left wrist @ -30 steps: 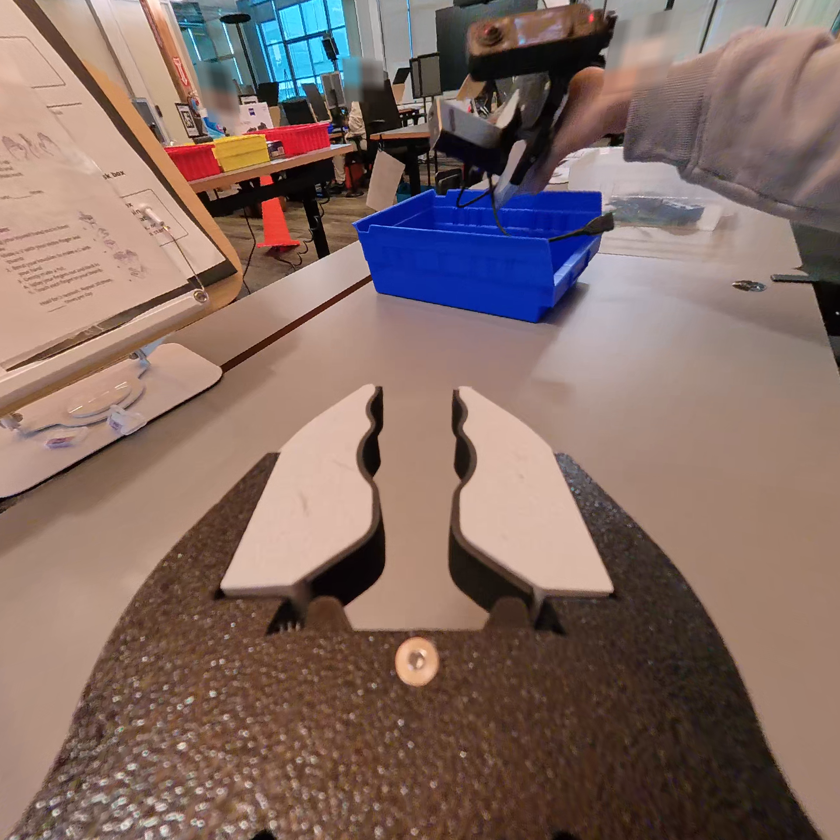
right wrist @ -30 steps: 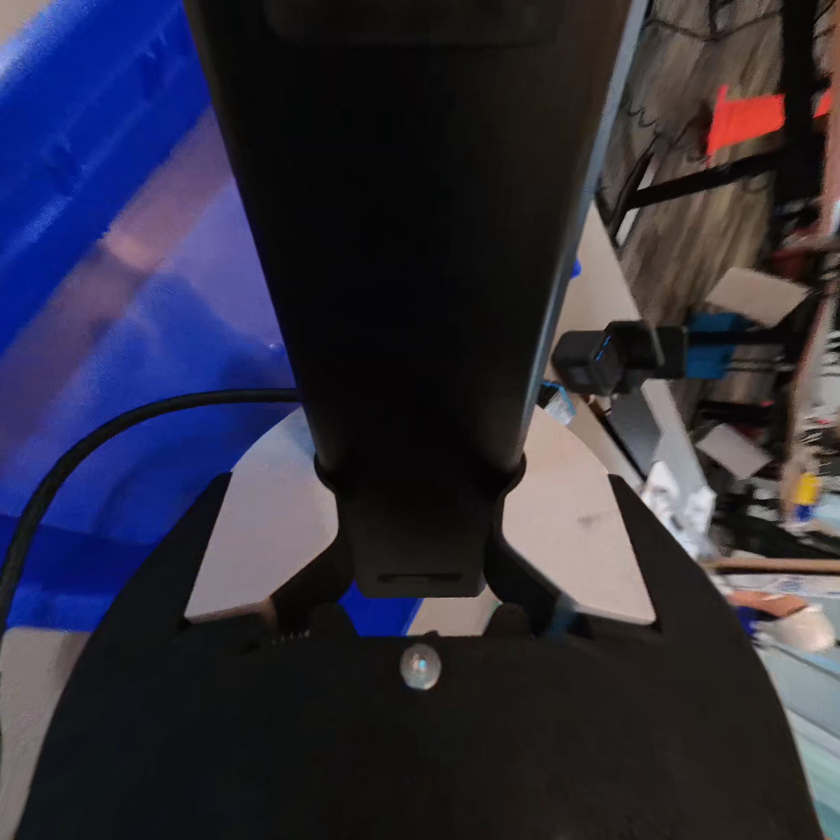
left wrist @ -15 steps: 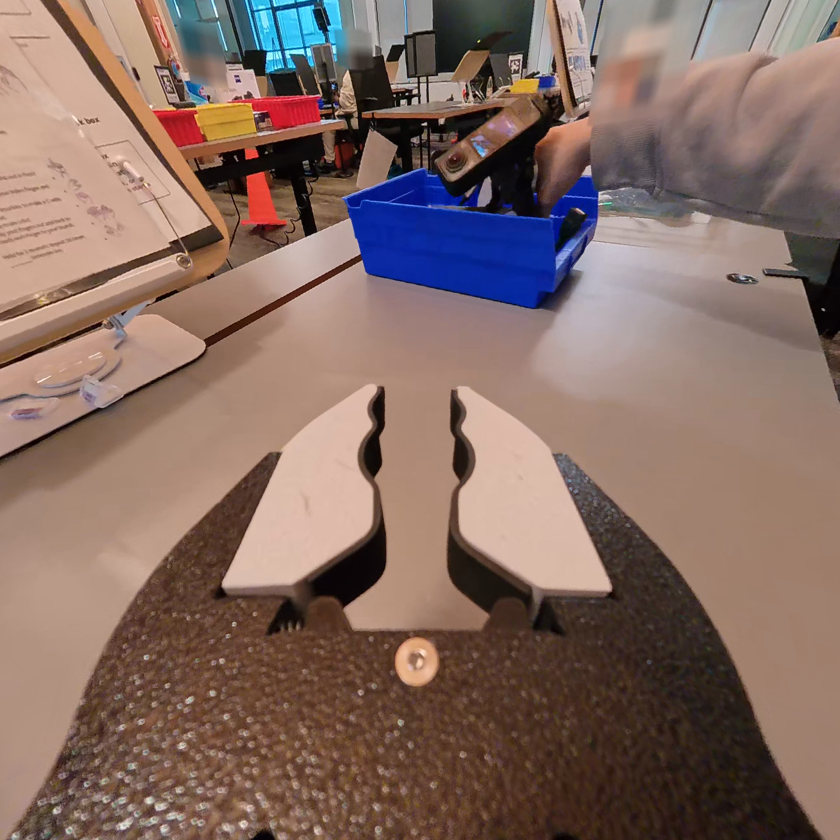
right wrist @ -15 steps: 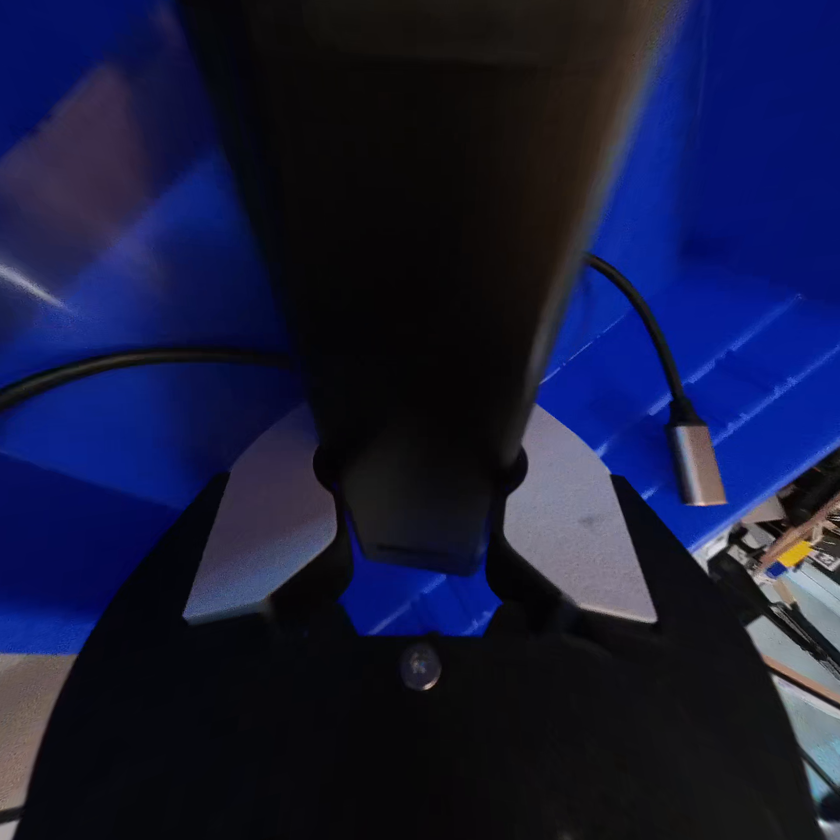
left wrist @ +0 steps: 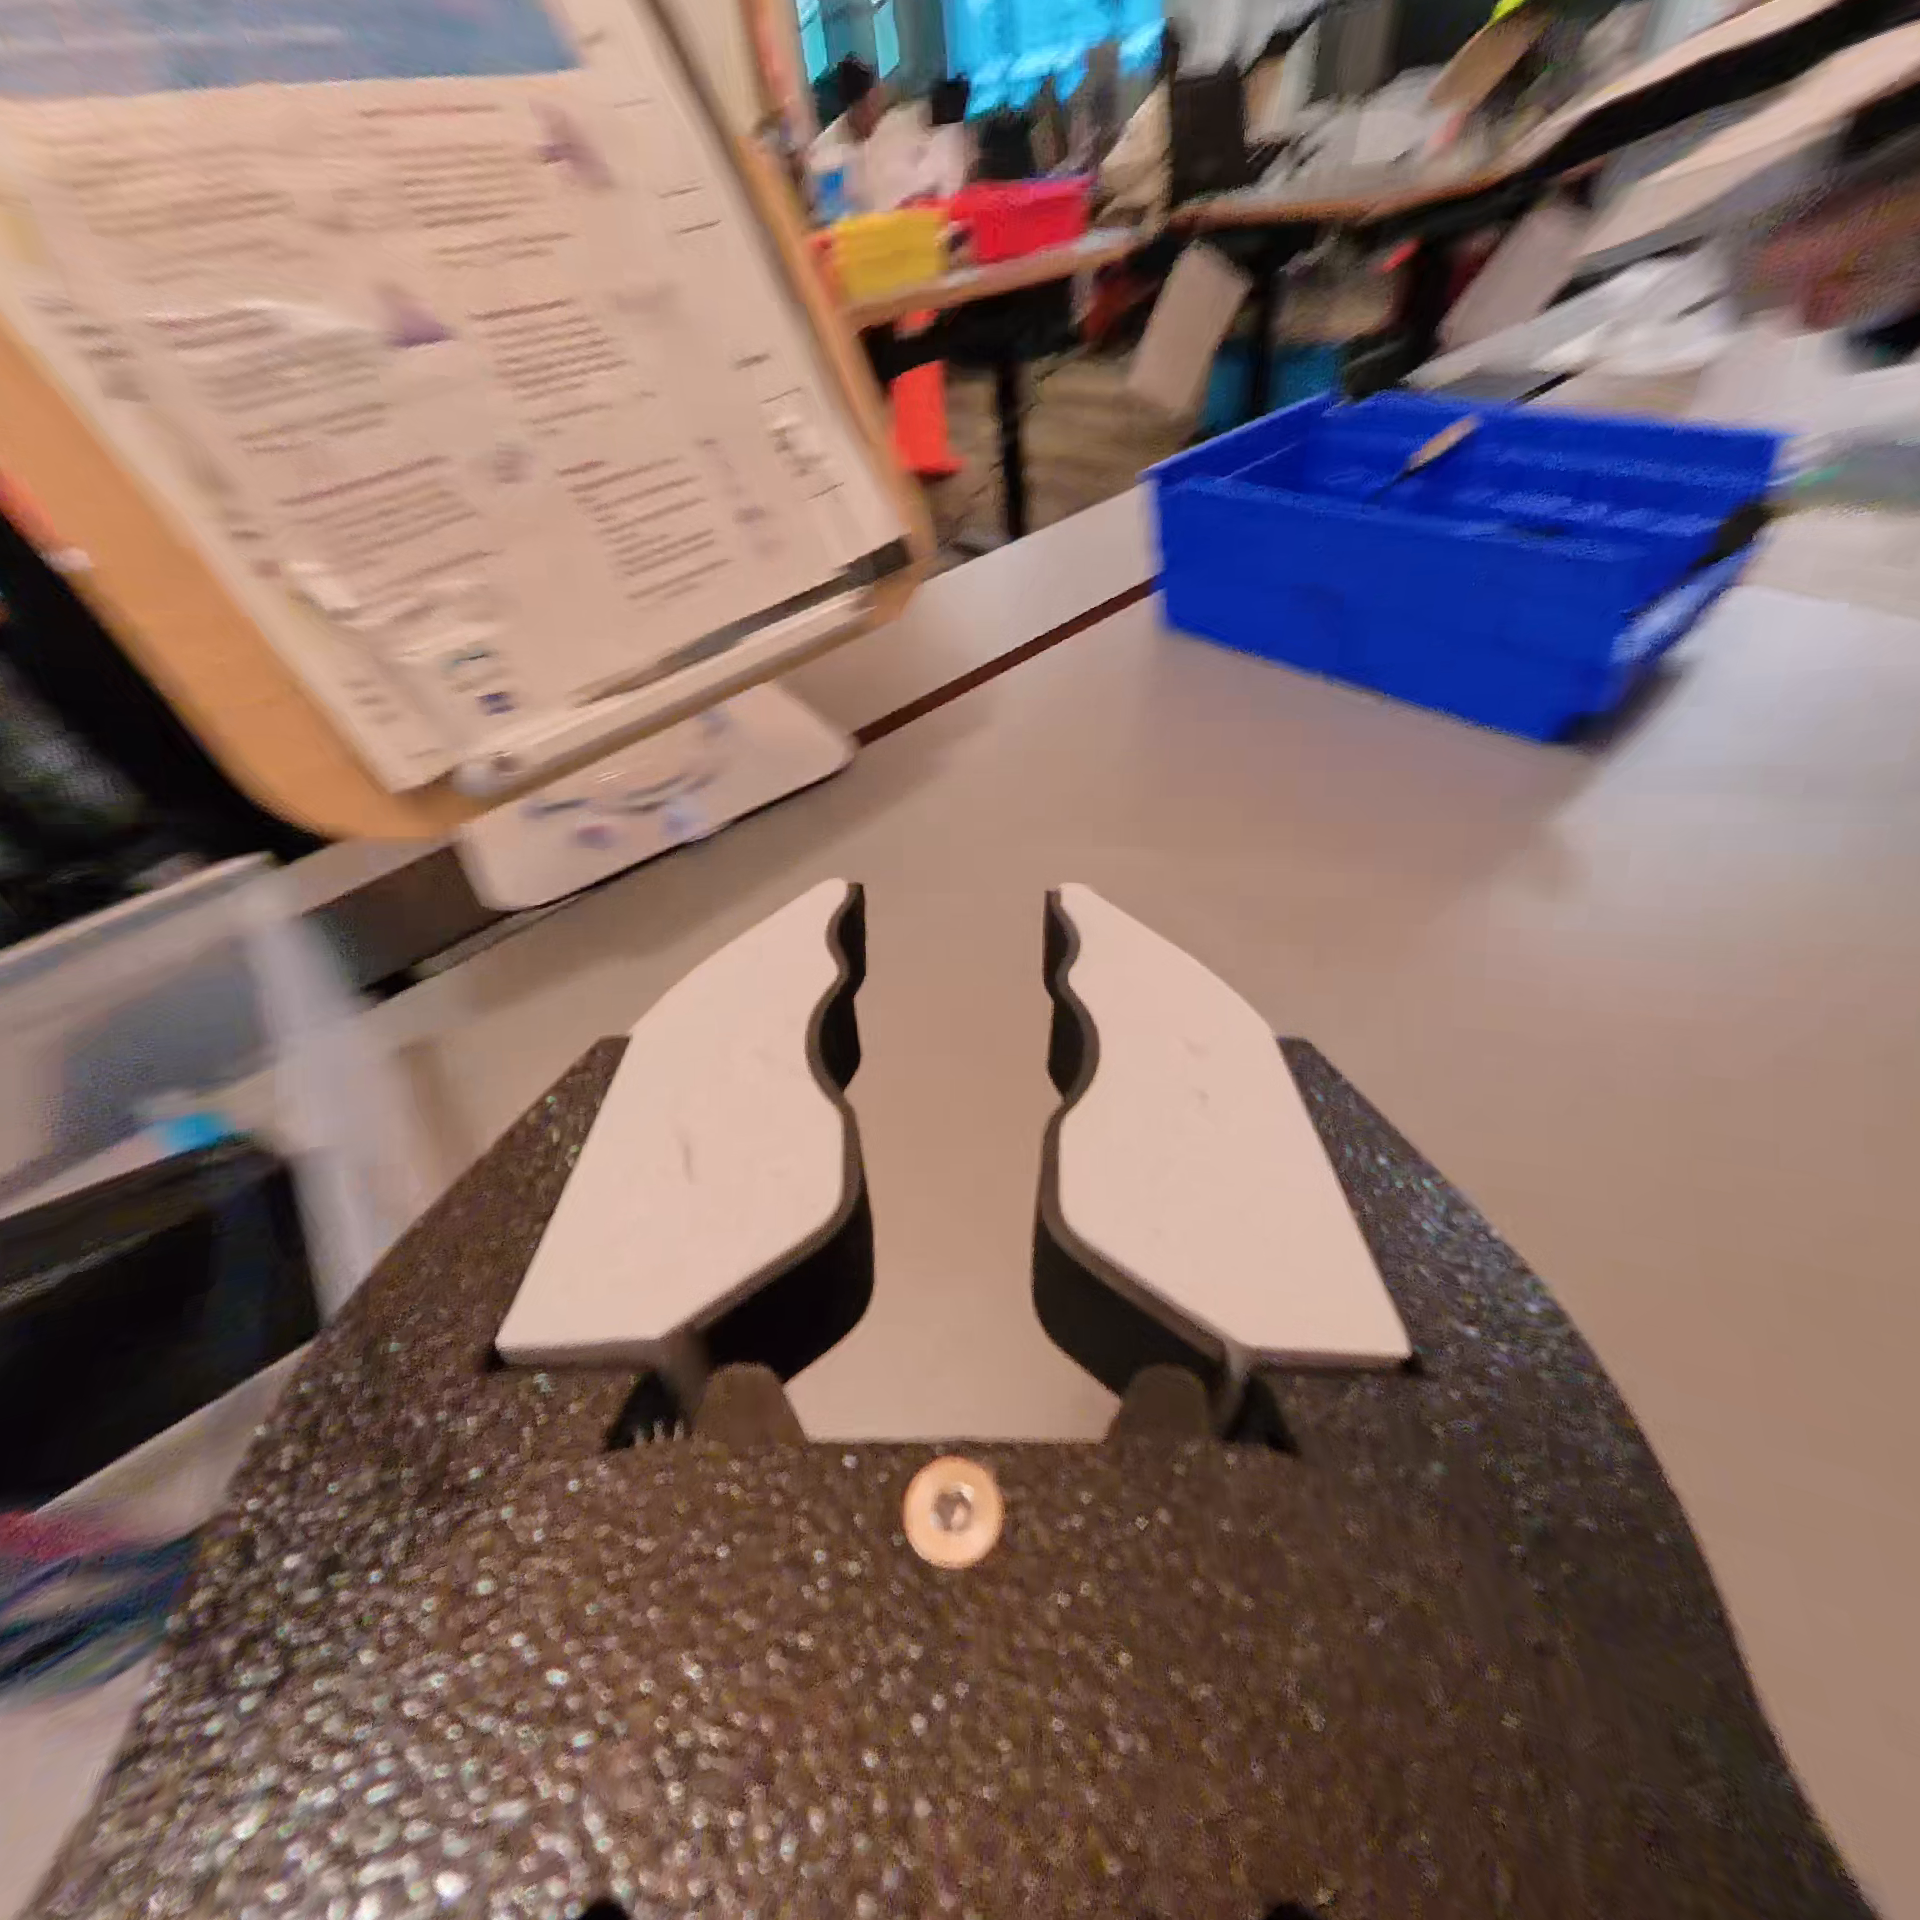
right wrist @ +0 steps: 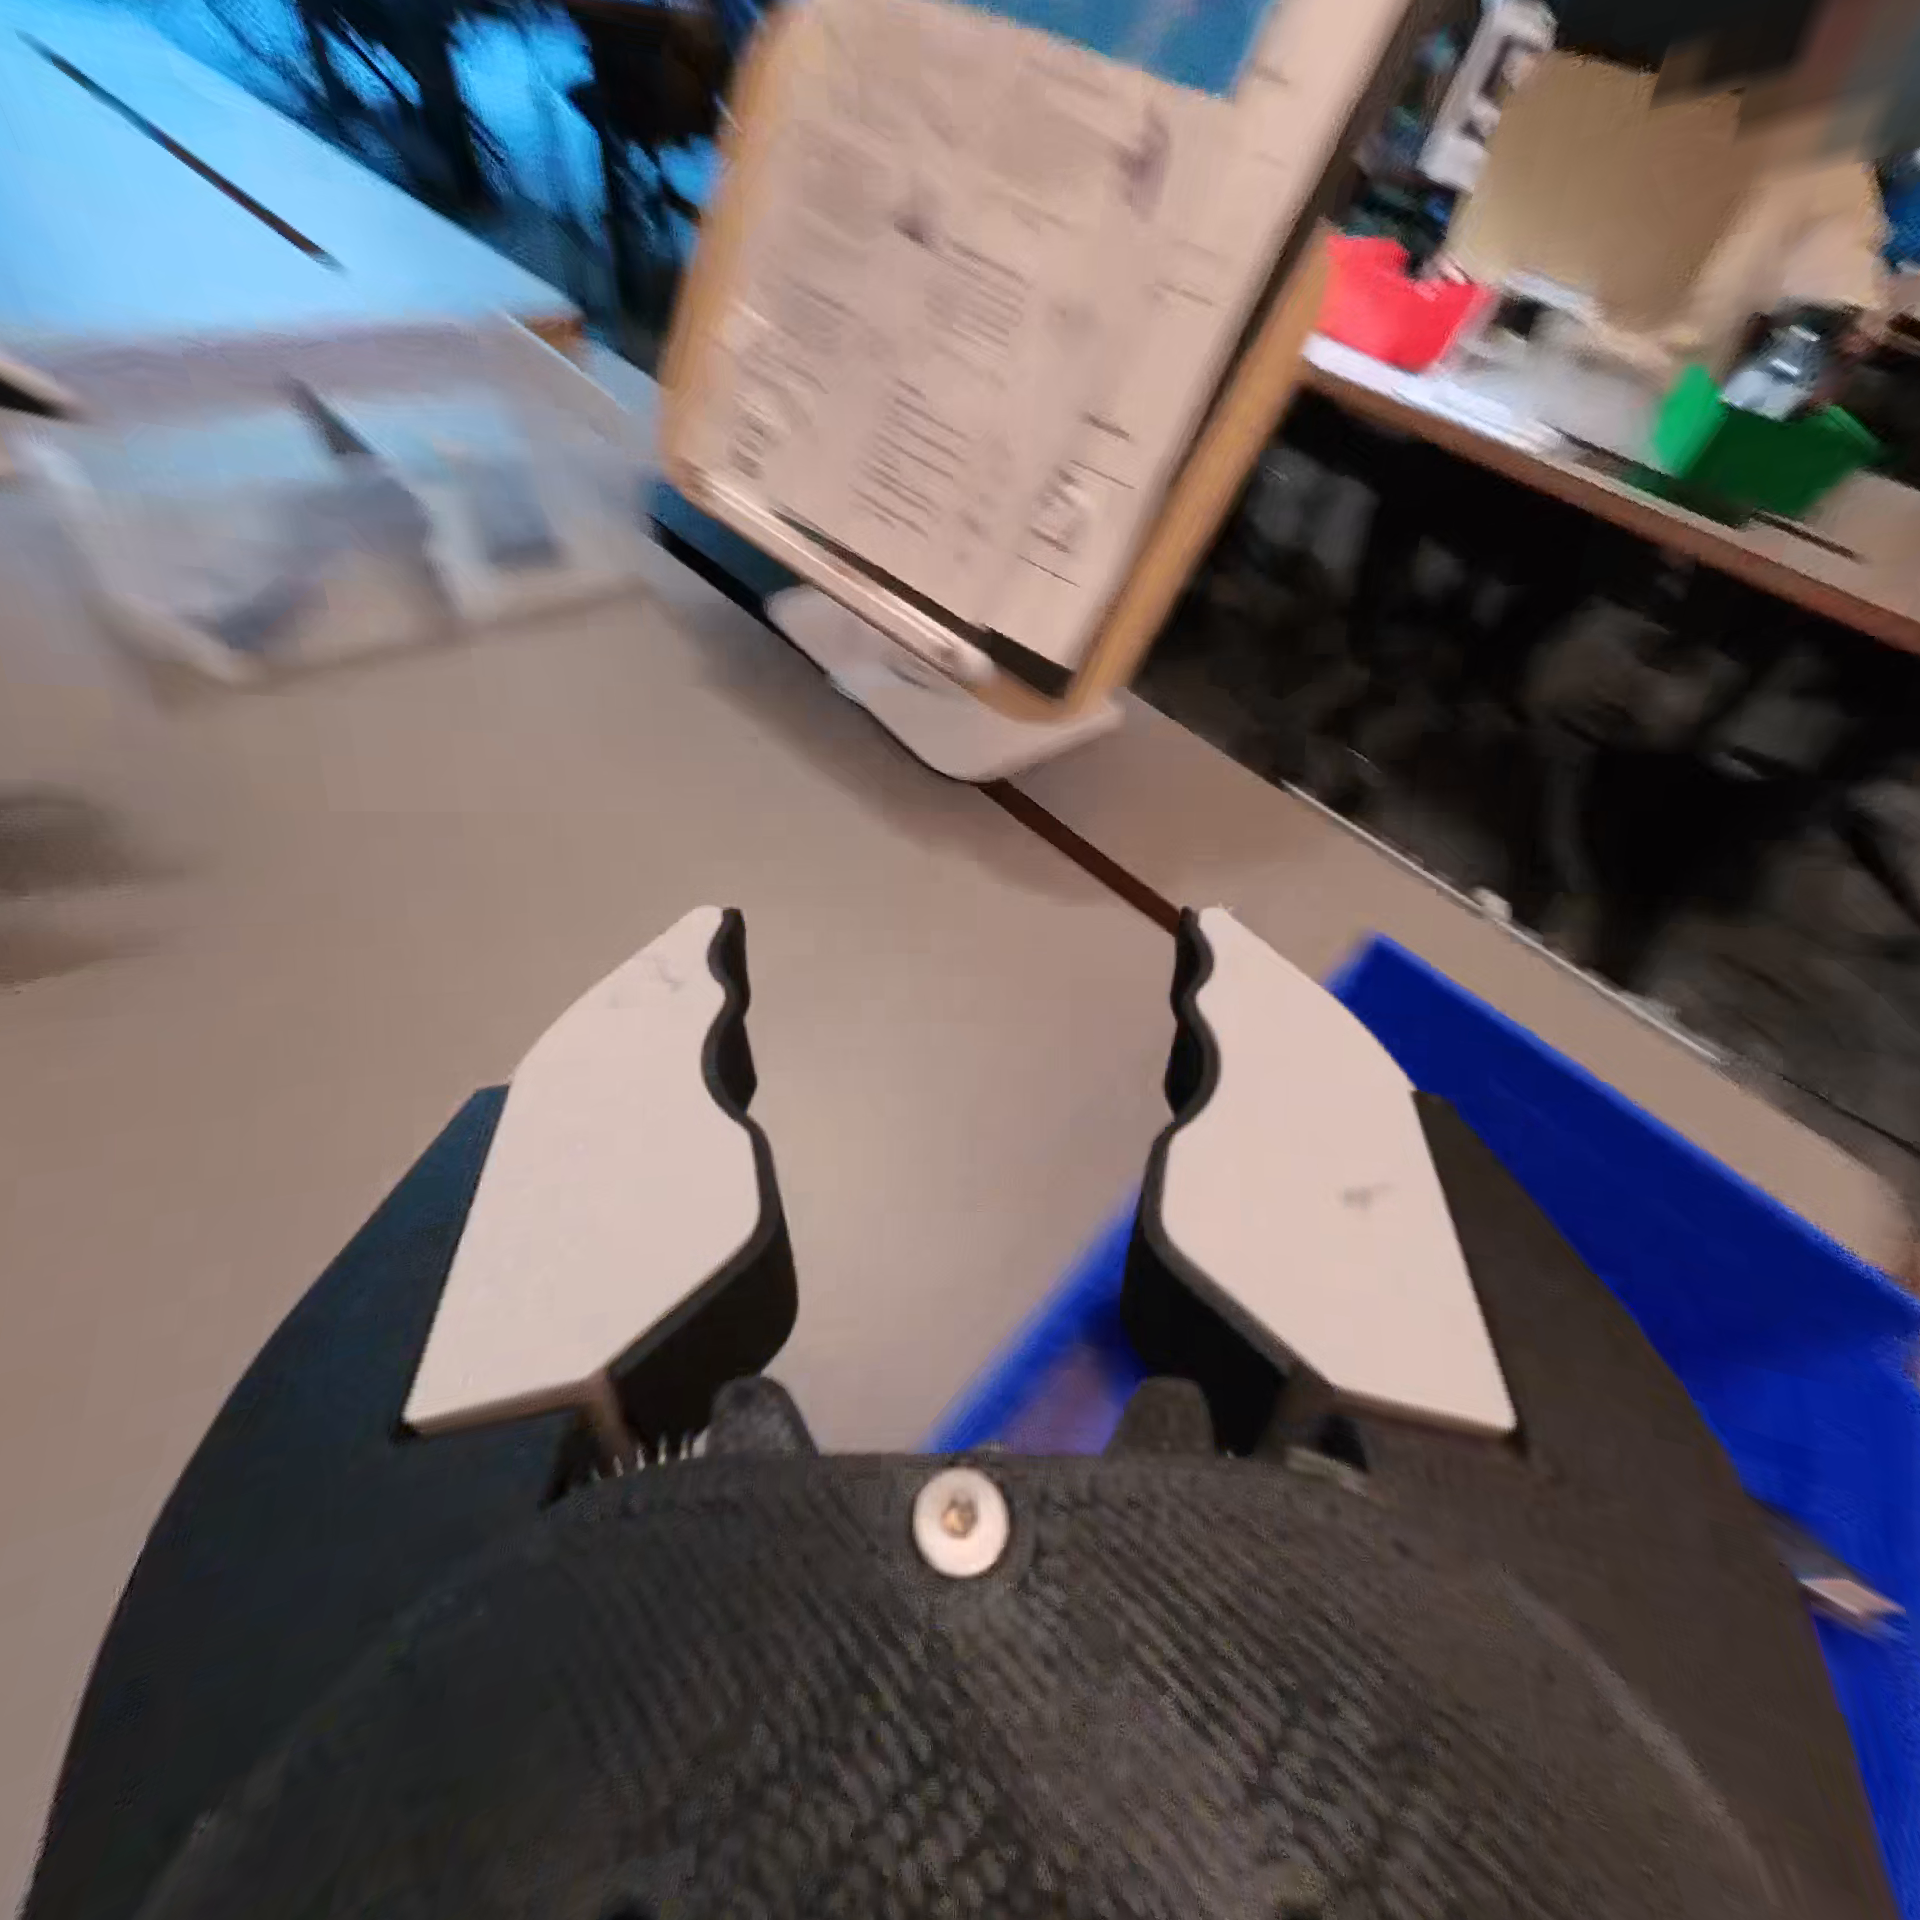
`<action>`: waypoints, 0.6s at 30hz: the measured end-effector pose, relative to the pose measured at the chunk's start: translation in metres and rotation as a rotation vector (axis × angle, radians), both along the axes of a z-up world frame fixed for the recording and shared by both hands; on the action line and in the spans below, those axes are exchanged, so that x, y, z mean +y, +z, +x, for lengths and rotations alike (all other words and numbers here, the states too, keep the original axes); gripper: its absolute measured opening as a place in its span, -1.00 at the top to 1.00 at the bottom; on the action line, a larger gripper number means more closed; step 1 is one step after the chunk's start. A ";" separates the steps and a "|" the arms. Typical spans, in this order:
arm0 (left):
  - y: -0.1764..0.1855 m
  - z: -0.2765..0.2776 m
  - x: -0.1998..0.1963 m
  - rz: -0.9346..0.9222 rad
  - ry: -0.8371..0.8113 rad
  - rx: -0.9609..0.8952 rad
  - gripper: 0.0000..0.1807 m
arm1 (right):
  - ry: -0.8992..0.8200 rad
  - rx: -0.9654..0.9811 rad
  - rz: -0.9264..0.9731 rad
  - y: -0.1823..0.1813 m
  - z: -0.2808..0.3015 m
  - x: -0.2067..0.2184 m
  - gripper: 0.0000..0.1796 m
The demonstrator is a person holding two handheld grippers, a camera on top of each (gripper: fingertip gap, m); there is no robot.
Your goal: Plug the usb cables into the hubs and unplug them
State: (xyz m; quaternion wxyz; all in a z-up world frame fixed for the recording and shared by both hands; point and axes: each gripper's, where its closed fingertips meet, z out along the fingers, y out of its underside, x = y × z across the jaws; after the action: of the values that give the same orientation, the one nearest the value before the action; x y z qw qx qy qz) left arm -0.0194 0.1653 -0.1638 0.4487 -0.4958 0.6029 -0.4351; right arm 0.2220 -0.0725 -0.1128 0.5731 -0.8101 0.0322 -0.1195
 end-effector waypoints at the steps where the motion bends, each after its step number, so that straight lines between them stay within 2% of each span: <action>1: 0.004 -0.004 0.026 0.046 0.071 0.042 0.64 | 0.047 0.035 0.046 -0.003 -0.019 0.007 0.12; 4: 0.010 -0.012 0.124 0.059 0.322 0.247 0.48 | 0.060 0.092 0.092 -0.025 -0.051 0.025 0.13; 7: 0.018 0.001 0.208 0.029 0.428 0.417 0.33 | 0.144 0.088 0.070 -0.042 -0.085 0.051 0.06; 9: 0.015 0.020 0.247 0.162 0.361 0.538 0.26 | 0.258 0.058 0.022 -0.053 -0.111 0.066 0.05; 12: -0.015 0.028 0.289 0.439 0.217 0.829 0.15 | 0.382 0.042 -0.070 -0.077 -0.136 0.074 0.03; 15: -0.044 0.035 0.308 0.701 0.040 0.997 0.12 | 0.458 0.087 -0.089 -0.094 -0.149 0.072 0.02; 18: -0.076 0.048 0.313 0.831 -0.130 1.067 0.16 | 0.476 0.159 -0.085 -0.106 -0.147 0.069 0.03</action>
State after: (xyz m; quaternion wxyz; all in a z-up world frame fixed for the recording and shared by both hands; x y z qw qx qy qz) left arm 0.0282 0.4781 -0.2396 0.2161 -0.3917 0.8875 0.1107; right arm 0.0746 -0.0040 -0.2192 0.5461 -0.8251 -0.1193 0.0817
